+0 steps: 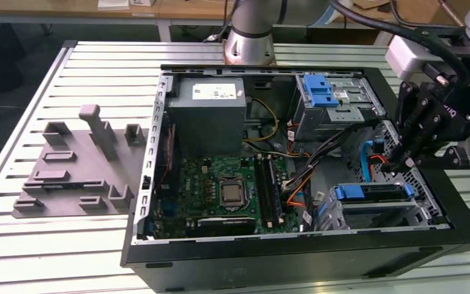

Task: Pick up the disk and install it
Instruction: 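Insert the first disk wire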

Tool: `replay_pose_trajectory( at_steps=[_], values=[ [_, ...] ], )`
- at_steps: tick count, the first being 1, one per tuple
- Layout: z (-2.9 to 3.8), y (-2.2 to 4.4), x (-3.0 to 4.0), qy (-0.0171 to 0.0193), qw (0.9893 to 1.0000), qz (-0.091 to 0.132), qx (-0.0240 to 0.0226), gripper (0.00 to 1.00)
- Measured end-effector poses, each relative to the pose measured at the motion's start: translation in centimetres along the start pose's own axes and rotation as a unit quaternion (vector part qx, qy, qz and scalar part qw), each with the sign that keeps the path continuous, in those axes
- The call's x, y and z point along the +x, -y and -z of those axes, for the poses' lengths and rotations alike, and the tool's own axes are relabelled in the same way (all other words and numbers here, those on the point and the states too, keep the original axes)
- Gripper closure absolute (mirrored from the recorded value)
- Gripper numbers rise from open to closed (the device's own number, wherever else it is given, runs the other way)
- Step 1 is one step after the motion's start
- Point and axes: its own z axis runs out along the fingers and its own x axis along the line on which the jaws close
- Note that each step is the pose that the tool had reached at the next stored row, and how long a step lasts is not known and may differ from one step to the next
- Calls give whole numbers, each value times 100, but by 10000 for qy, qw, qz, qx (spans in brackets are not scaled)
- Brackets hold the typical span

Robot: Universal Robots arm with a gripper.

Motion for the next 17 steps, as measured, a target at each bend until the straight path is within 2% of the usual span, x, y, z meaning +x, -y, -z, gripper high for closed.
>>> replay_pose_trajectory(
  at_steps=[11,17],
  values=[
    [-76,0,-123,1,10000,0,0,76],
    [-140,0,-125,-6,10000,0,59,76]
  ],
)
